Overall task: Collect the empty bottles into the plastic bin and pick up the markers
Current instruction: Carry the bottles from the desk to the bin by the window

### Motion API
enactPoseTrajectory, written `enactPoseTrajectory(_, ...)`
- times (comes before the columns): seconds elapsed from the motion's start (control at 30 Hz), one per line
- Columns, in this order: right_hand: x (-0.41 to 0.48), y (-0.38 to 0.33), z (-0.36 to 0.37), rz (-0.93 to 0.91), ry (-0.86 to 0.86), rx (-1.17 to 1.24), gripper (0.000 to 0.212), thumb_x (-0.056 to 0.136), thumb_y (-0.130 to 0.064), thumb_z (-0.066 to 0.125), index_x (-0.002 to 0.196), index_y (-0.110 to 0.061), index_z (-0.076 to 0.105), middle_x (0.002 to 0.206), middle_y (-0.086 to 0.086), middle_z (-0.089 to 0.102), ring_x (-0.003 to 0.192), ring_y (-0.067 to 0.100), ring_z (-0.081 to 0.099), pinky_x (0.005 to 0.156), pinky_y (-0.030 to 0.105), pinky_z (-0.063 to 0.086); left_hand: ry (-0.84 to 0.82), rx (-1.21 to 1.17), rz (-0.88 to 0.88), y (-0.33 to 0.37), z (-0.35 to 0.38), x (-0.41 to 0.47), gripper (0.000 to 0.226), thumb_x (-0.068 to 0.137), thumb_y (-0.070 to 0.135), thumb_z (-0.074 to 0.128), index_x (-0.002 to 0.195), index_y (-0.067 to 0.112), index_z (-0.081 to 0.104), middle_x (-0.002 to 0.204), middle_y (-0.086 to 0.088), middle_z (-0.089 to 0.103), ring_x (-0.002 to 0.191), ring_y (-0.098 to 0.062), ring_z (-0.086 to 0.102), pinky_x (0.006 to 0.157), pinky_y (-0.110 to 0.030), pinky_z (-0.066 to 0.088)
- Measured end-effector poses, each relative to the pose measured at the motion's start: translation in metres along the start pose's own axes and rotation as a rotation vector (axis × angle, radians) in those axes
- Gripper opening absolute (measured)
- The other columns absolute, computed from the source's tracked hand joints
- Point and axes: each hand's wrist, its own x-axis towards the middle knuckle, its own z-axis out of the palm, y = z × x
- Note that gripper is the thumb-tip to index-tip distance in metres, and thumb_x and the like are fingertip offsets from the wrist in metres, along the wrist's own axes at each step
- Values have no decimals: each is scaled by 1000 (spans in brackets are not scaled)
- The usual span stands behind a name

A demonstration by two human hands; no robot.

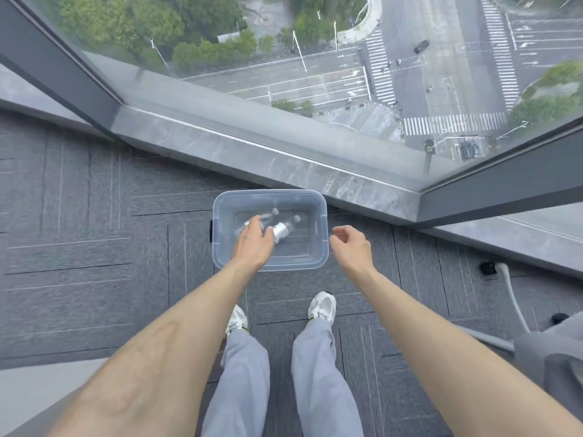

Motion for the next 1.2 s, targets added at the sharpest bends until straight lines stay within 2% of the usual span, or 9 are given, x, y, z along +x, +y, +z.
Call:
enactPoseTrajectory(0.1,-25,-26,-7,-33,-5,45,37,90,-23,55,124,-15,65,119,2,70,111,18,63,100,36,48,-35,-167,-46,15,-27,-30,41,100,30,35,139,19,41,132,-3,55,123,-27,50,98,-35,38)
enactPoseTrajectory(0.23,-60,-73,-21,-93,11,101,33,91,-24,57,121,-17,67,113,-1,69,104,15,61,94,30,47,-31,-384,-75,37,-67,-67,36,98,24,33,129,19,50,113,0,63,115,-28,57,99,-45,47)
enactPoseTrajectory(0.33,-91,-103,-29,-128,15,161,30,93,-21,54,121,-17,65,106,-3,65,97,12,58,83,26,43,6,-481,-63,49,-97,-98,32,100,23,33,124,18,52,114,-3,65,112,-27,59,100,-47,47)
enactPoseTrajectory(0.47,-138,-131,-33,-203,3,175,29,95,-19,55,122,-16,65,105,-3,65,95,11,58,81,23,40,22,-650,-73,60,-133,-140,33,103,20,30,127,11,50,114,-6,60,83,-15,59,71,-33,50)
enactPoseTrajectory(0.67,-196,-169,-45,-330,-39,179,28,95,-10,49,116,-17,66,111,-1,68,101,12,60,74,18,44,84,-833,-85,52,-187,-185,34,100,19,30,127,12,51,113,-5,61,97,-20,56,75,-36,49)
enactPoseTrajectory(0.77,-211,-189,-45,-391,-18,236,26,91,-6,52,104,-22,68,104,-2,70,104,16,64,87,25,47,148,-930,-43,55,-211,-200,29,99,20,32,117,15,54,114,-6,63,94,-20,58,80,-40,51)
enactPoseTrajectory(0.83,-221,-202,-43,-447,-52,281,26,91,-6,52,104,-22,67,106,-1,70,106,17,65,94,31,50,202,-975,-16,54,-223,-210,26,98,22,34,113,15,55,112,-6,64,93,-19,59,83,-42,51)
enactPoseTrajectory(0.9,-226,-213,-39,-502,-92,303,27,91,-6,52,105,-24,66,110,-2,71,108,16,65,96,34,51,270,-1006,-3,51,-231,-218,25,98,23,36,112,16,56,111,-5,65,93,-19,60,78,-38,50)
enactPoseTrajectory(1.2,-241,-249,-17,-668,-502,221,27,92,-15,56,115,-27,65,111,-6,72,106,10,66,94,31,52,613,-1149,-99,28,-240,-265,28,97,29,41,112,15,60,113,-5,67,95,-19,61,71,-33,50)
